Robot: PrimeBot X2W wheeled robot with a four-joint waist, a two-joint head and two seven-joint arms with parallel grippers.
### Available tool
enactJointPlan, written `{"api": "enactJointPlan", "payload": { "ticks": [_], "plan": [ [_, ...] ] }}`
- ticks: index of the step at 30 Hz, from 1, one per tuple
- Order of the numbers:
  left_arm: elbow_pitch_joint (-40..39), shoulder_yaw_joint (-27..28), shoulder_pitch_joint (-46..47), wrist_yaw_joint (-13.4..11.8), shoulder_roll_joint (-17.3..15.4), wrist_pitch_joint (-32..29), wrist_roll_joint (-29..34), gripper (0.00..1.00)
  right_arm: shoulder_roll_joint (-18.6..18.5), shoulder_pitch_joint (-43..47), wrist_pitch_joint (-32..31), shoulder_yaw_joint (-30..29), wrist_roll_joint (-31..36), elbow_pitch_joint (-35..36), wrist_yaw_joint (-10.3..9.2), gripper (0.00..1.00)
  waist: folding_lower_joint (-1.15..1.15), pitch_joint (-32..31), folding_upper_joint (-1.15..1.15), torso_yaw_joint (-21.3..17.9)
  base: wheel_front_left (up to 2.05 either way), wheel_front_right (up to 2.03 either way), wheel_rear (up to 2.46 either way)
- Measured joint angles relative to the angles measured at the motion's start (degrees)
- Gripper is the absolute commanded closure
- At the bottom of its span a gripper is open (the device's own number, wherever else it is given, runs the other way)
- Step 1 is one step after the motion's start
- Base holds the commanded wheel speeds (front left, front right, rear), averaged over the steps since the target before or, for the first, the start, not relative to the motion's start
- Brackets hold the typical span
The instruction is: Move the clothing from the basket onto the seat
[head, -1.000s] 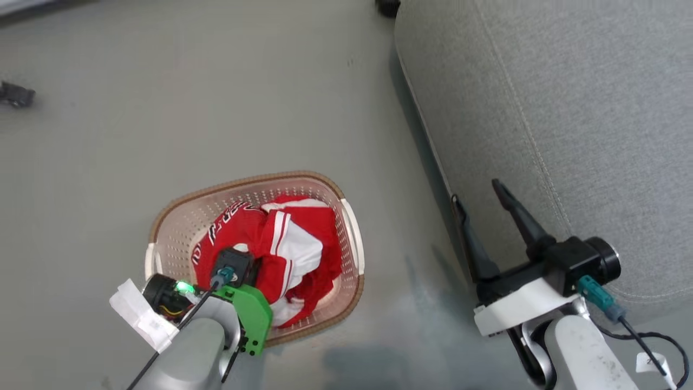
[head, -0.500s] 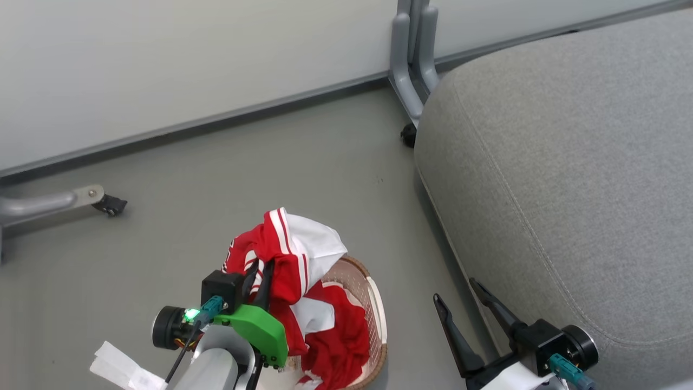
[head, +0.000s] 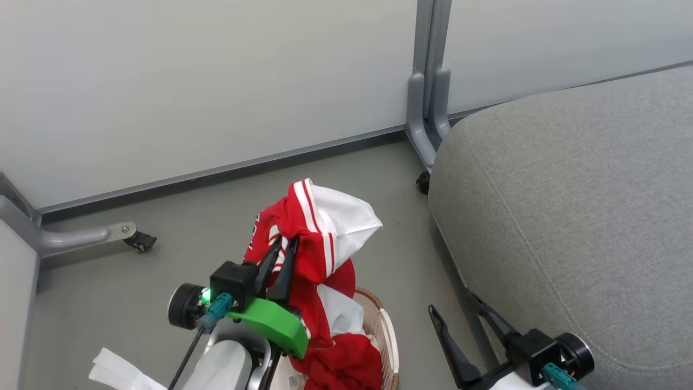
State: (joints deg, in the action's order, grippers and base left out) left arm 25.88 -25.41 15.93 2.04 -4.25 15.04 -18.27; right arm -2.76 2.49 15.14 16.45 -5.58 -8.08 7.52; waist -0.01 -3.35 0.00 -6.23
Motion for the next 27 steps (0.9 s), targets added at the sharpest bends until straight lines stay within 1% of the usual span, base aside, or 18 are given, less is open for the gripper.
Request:
{"api": "enactJointPlan", "payload": {
  "ticks": [2, 4, 8, 14, 17, 21, 27],
  "plan": [
    [-1.0, -0.3, -0.1, 0.5, 0.4, 0.0, -0.4, 1.00, 0.0, 0.0, 0.0, 0.3, 0.2, 0.0, 0.00, 0.00, 0.00, 0.0, 0.00, 0.4, 0.00, 0.00, 0.00],
    [-1.5, -0.7, -0.3, 1.1, 0.8, 0.0, -2.1, 1.00, 0.0, 0.0, 0.0, 1.3, 0.2, -0.1, 0.00, 0.00, 0.00, 0.1, 0.00, 0.7, 0.00, 0.00, 0.00],
    [-2.2, -2.8, -0.3, 2.0, 1.1, 0.0, -3.9, 1.00, -0.2, -1.2, 0.0, 5.7, -0.5, -0.4, 0.00, 0.00, 0.00, 0.8, 0.00, 0.9, 0.00, 0.00, 0.00],
    [-3.5, -7.6, 1.3, 2.2, 1.3, 0.0, -6.2, 1.00, -0.7, -4.8, 0.0, 12.0, -2.8, -2.4, 0.00, 0.00, 0.00, 2.1, 0.00, 0.8, 0.00, 0.00, 0.00],
    [-4.9, -10.5, 2.5, 1.8, 1.4, -0.2, -7.1, 1.00, -0.8, -6.6, 0.0, 13.8, -3.2, -4.3, 0.00, 0.00, 0.00, 2.6, 0.00, 0.9, 0.00, 0.00, 0.00],
    [-7.2, -14.0, 3.7, 0.8, 1.4, -0.7, -8.5, 1.00, -0.7, -8.4, 0.0, 13.6, -3.6, -7.3, 0.00, 0.00, 0.00, 3.0, 0.00, 1.0, 0.00, 0.00, 0.00],
    [-10.0, -18.1, 5.5, -0.8, 1.4, -1.5, -9.6, 1.00, -0.3, -10.5, 0.0, 15.8, -5.1, -11.1, 0.00, 0.00, 0.00, 3.1, 0.00, 1.5, 0.00, 0.00, 0.00]
  ]
}}
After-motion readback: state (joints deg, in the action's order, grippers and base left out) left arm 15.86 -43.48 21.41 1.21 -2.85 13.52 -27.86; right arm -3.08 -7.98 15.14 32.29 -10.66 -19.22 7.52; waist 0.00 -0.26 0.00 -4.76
